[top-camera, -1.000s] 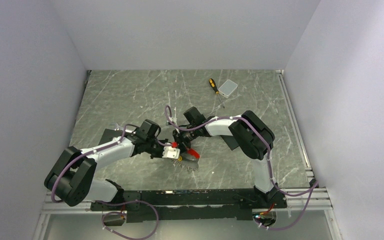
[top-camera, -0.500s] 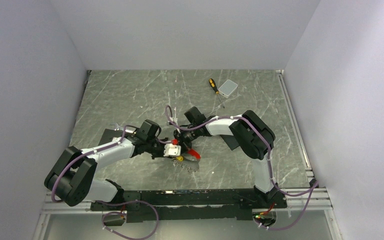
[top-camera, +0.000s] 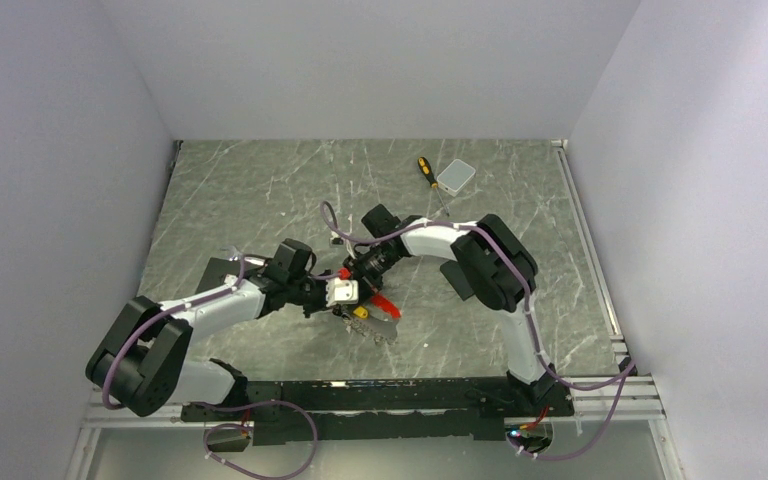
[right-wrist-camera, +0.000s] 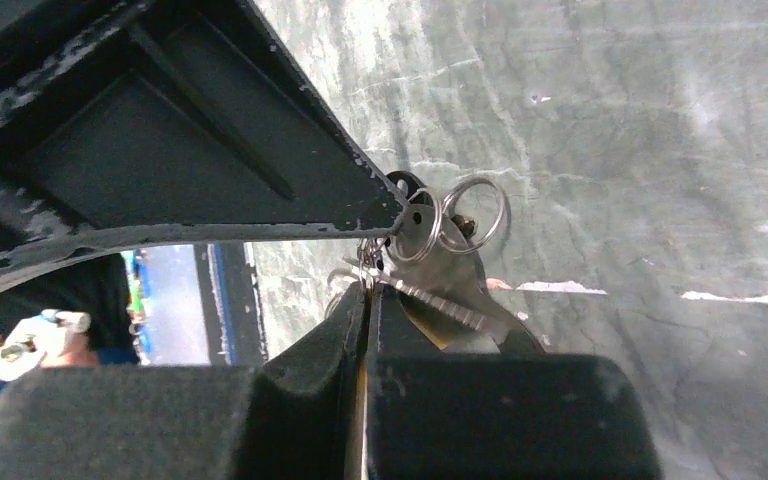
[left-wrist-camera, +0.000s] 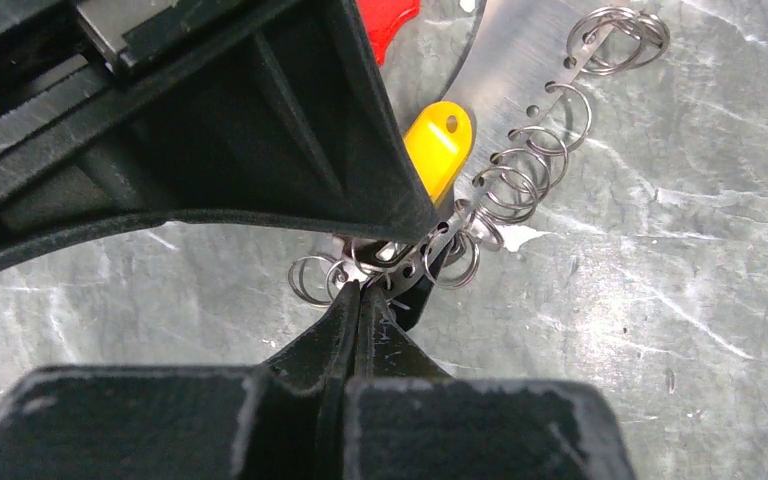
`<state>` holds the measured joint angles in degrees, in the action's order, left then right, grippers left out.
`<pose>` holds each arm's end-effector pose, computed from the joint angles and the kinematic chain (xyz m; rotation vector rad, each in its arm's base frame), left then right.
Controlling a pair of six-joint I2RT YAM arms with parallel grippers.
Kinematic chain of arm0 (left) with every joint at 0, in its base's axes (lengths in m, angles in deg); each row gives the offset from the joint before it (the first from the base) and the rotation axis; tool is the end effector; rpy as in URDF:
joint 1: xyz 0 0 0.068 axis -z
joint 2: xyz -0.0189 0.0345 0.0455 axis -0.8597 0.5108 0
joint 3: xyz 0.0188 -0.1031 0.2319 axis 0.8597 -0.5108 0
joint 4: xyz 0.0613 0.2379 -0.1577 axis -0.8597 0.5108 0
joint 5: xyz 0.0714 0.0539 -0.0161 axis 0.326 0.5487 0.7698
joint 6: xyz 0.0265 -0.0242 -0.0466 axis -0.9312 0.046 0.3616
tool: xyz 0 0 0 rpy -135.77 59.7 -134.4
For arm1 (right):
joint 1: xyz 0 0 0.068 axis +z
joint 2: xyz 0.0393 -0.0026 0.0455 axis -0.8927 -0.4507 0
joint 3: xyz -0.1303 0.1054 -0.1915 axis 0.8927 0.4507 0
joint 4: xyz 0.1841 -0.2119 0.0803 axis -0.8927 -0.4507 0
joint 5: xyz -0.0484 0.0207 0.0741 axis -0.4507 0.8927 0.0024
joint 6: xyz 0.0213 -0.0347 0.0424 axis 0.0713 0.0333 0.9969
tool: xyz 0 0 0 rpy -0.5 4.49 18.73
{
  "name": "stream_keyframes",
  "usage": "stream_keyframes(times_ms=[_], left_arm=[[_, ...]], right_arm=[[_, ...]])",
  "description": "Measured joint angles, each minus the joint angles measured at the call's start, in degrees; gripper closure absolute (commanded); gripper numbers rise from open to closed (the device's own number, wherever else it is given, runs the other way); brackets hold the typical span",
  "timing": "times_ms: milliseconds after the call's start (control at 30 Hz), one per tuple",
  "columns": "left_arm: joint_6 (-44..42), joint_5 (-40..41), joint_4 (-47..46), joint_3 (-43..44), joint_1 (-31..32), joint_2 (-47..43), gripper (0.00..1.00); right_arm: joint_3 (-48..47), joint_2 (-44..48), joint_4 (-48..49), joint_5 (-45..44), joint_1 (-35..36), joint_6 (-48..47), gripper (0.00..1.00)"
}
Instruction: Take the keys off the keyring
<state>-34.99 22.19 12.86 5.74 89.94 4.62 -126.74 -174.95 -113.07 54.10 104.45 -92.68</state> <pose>0.2179 -0.1564 0.1122 1.6602 1.6668 -0.5751 0.2973 0.3091 0.0771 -1.3999 2.3088 1.5718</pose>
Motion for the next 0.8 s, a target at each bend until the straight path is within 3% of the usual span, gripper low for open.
stream_keyframes(times_ms=[500,633,733,800], left_arm=[[-1.79,2.05,-2.73,-5.79,-0.63,-5.62,1.00],[-5.18,0.35,1.42,-4.66,-0.63,-6.62,0.77],[-7.39,-1.01,5.53,-1.05,-0.61,-5.64,0.66],[-8.87,-2.03,7.74,1.84,-0.52,-4.22,0.64]], right_arm=[[-4.31,-3.56,-17.18,-0.76,-0.39,1.20,1.00],[-4.66,-3.85,-18.14,-0.81,-0.39,0.79,1.00],[-4.24,-3.74,-17.70,-0.81,-0.39,0.79,1.00],[-3.56,-3.32,-17.18,-0.76,-0.37,0.83,1.00]])
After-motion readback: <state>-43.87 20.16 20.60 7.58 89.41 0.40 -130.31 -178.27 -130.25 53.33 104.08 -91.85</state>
